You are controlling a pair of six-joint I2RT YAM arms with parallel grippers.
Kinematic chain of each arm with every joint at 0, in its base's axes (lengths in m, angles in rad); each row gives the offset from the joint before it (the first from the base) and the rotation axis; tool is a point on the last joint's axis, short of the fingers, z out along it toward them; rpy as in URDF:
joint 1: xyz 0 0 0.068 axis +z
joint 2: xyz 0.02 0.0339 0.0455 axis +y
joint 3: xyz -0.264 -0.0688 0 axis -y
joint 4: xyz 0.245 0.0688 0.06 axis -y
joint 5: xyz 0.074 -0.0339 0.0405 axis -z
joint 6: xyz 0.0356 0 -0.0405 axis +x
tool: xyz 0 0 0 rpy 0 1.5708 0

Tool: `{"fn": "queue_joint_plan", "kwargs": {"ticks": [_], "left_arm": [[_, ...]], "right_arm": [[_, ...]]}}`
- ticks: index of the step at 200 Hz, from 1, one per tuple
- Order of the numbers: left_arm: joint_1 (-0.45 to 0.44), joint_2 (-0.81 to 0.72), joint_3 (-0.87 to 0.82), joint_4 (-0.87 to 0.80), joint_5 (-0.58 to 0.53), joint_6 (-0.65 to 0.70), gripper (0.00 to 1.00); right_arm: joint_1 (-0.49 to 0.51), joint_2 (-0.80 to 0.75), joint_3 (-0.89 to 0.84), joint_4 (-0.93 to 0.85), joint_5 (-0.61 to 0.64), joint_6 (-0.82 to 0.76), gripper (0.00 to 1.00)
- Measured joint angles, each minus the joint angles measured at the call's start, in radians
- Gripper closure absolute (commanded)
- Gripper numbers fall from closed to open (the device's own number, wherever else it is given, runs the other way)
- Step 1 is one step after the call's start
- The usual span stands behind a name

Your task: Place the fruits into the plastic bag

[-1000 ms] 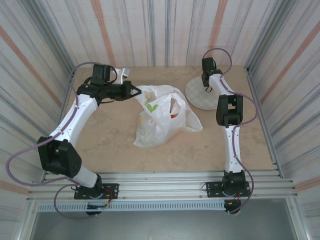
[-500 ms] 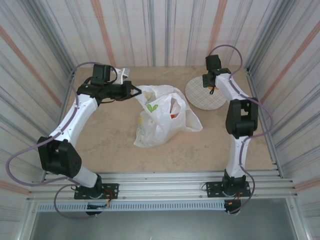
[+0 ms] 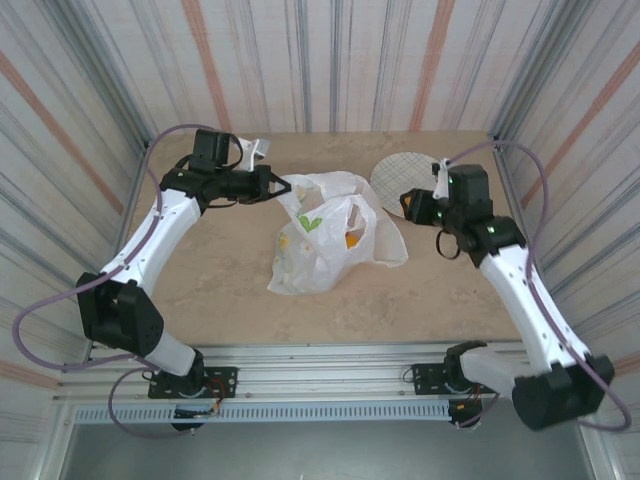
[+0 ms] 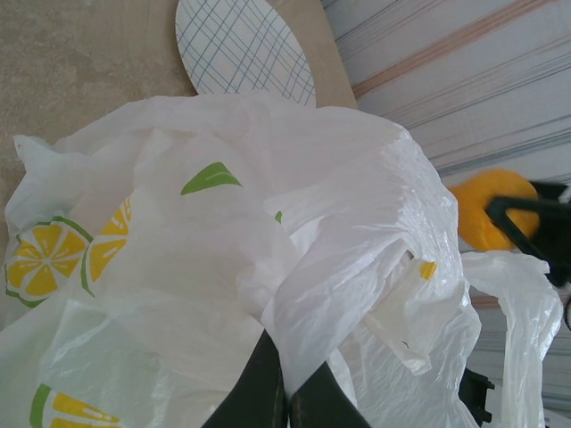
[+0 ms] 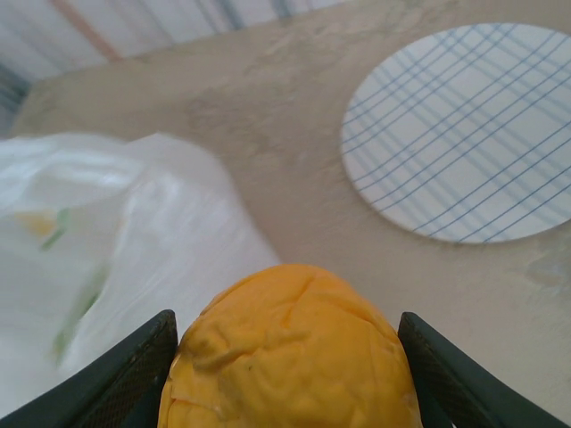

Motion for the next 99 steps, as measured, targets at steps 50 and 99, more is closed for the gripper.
{"fn": "queue_joint_plan", "kwargs": {"ticks": [50,99], "left_arm": [[-0.002,0.001,0.0,0.0,0.001,0.007,1.0],[-0.018,0.005,0.0,0.0,0.013,0.01,1.0]], "right_arm": [[0.005,-0.188,-0.155,-0.011,-0.174,0.119,0.46],[0.018,-0.058,-0.29,0.159,-0.269,0.243,0.47]]}}
